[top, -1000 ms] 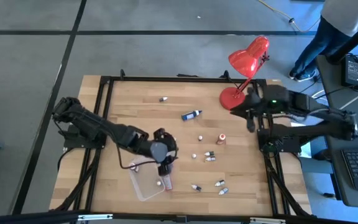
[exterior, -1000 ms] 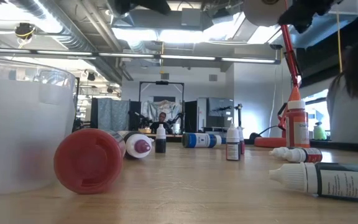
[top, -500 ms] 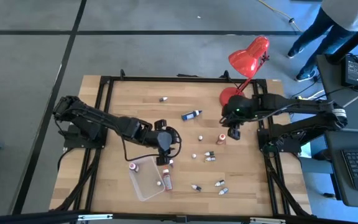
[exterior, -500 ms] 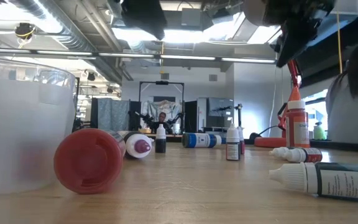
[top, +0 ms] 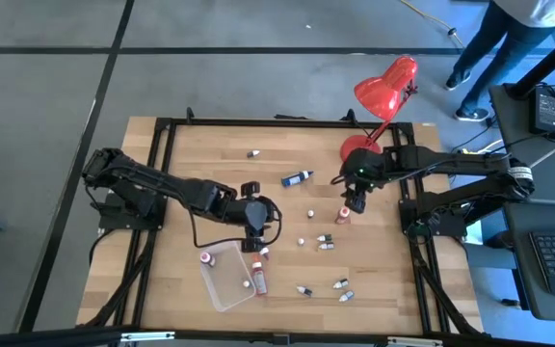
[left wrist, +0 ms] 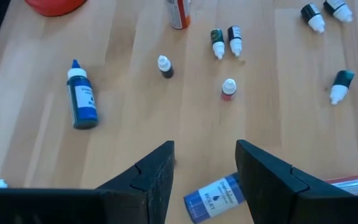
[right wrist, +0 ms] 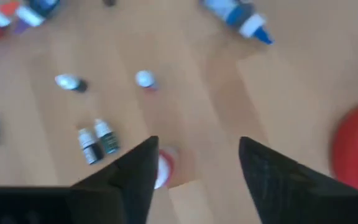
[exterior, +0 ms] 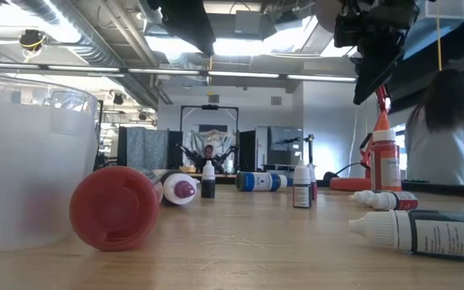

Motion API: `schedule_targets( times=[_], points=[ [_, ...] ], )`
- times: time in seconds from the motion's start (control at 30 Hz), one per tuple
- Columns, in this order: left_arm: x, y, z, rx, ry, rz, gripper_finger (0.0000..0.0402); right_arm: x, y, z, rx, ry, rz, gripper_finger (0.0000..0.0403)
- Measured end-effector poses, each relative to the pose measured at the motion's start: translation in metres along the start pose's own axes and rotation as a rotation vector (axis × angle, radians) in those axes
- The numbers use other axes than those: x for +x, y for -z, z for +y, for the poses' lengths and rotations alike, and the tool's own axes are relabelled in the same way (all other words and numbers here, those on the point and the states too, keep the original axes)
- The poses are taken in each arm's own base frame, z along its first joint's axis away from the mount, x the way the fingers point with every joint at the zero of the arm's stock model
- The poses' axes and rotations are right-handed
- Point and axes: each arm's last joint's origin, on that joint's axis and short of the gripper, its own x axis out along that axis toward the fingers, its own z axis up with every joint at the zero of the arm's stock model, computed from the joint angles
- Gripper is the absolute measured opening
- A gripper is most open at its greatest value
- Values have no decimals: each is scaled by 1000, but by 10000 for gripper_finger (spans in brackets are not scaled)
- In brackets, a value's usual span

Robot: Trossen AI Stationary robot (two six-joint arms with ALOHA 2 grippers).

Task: Pick & Place food coloring
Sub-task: Put the orange food coloring bottle into the transparent bin

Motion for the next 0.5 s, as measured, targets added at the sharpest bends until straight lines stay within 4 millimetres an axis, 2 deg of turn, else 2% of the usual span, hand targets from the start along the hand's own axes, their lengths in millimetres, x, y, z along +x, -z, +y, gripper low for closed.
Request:
schedule_targets(
  times=[0.2, 0.5],
  points=[
    [0, 1, 0, 4, -2, 6, 162, 0, 5, 18, -123, -123, 24, 257],
    [0, 1, 0, 5, -5, 7, 166, 13, 11, 37, -244, -24, 75, 258]
  ],
)
